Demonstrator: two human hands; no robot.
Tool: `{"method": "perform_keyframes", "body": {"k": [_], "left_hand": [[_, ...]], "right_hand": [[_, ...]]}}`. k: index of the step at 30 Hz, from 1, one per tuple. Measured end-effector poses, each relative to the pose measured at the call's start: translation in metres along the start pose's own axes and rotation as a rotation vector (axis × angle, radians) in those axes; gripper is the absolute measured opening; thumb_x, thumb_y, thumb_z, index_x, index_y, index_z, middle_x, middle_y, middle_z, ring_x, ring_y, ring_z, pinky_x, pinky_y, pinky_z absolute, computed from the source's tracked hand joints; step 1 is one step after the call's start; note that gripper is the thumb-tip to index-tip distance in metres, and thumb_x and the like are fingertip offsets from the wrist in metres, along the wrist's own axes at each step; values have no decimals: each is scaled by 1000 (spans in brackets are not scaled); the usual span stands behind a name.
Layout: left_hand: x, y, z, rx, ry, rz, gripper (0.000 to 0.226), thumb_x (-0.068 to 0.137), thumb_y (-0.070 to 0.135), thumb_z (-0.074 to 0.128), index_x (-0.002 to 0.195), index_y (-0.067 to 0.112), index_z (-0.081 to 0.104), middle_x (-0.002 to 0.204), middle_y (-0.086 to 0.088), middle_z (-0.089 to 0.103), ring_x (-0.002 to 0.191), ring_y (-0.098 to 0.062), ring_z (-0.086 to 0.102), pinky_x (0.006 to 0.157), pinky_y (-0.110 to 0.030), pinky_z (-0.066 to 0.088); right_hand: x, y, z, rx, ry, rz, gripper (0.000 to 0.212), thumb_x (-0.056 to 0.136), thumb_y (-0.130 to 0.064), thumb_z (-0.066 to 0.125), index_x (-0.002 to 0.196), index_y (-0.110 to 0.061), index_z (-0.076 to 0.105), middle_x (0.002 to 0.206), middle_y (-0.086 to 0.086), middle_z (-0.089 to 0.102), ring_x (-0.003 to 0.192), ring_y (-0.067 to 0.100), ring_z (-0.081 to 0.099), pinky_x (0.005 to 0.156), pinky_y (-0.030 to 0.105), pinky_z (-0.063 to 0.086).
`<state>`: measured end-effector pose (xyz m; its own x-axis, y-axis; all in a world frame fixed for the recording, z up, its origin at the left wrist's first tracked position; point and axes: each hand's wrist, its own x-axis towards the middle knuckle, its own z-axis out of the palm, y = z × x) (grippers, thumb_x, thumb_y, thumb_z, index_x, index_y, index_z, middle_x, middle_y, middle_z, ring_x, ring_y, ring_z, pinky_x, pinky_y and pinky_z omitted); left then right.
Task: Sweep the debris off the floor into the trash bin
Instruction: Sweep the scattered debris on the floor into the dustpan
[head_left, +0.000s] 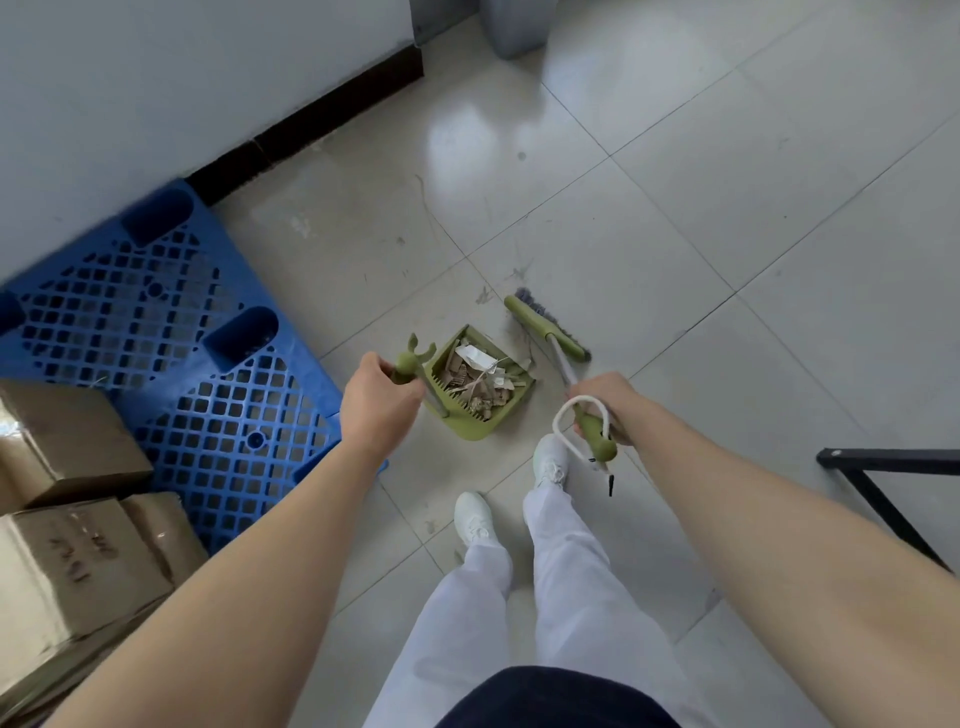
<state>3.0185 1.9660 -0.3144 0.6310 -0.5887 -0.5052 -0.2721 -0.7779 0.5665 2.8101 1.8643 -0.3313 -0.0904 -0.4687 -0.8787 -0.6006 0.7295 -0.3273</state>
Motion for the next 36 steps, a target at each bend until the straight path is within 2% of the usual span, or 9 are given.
{"method": "perform_keyframes", "body": {"k": [4,12,17,21,24,27,31,33,36], "left_hand": [[0,1,3,-8,-5,14,19,82,20,61,89,10,46,69,2,46,59,-14,40,59,-32,37],[1,-3,-3,-4,-5,15,19,81,20,62,88,12,47,70,1,48,60,-15,42,55,-31,36],[2,-10,-10,-66,29,-8,19,81,23,64,85,14,47,71,2,49,62,-16,44,63,-37,41],[4,-15,-13,-101,41,-21,20,81,22,64,87,12,48,72,2,49,62,-16,43,60,-35,39],[3,-20,-16,-96,31,-25,20,81,22,64,85,13,47,72,1,48,62,-16,42,58,-33,37],[2,-22,-16,-68,22,-26,20,80,22,64,88,12,48,73,2,48,63,-15,43,59,-33,38],[5,-17,-11,-50,34,-27,20,80,23,64,90,12,49,71,4,49,63,-14,44,62,-34,39],[7,-15,-8,-45,36,-29,20,80,23,63,90,13,49,71,4,49,62,-15,44,64,-35,40],[8,-13,-7,-47,38,-31,19,79,23,62,88,14,48,71,3,49,63,-16,45,62,-35,41]], "right_hand": [[-26,19,35,44,-126,37,9,82,5,51,88,8,57,61,17,52,43,24,52,41,23,44],[-68,22,15,162,-152,-10,25,81,11,46,60,-2,49,33,10,45,24,18,42,33,17,37],[-60,15,5,149,-98,-22,25,83,9,48,61,0,51,41,13,48,24,18,43,35,19,38],[-39,12,-2,113,-53,-33,25,89,-1,53,67,-13,48,58,5,50,26,7,47,33,15,42],[-19,4,-2,80,-20,-51,22,88,-1,54,69,-11,50,62,6,50,42,16,51,40,20,42],[-3,-3,4,73,4,-4,9,84,3,51,78,-4,53,48,10,54,47,22,49,46,26,38],[-4,1,33,13,-80,12,2,84,-3,57,85,-3,58,68,10,55,57,23,54,56,30,47],[-15,12,48,-20,-113,42,14,80,3,55,92,5,61,65,17,56,49,26,55,50,30,48],[-32,21,61,22,-193,45,12,81,5,51,88,7,61,53,16,53,37,23,51,43,25,44]]}}
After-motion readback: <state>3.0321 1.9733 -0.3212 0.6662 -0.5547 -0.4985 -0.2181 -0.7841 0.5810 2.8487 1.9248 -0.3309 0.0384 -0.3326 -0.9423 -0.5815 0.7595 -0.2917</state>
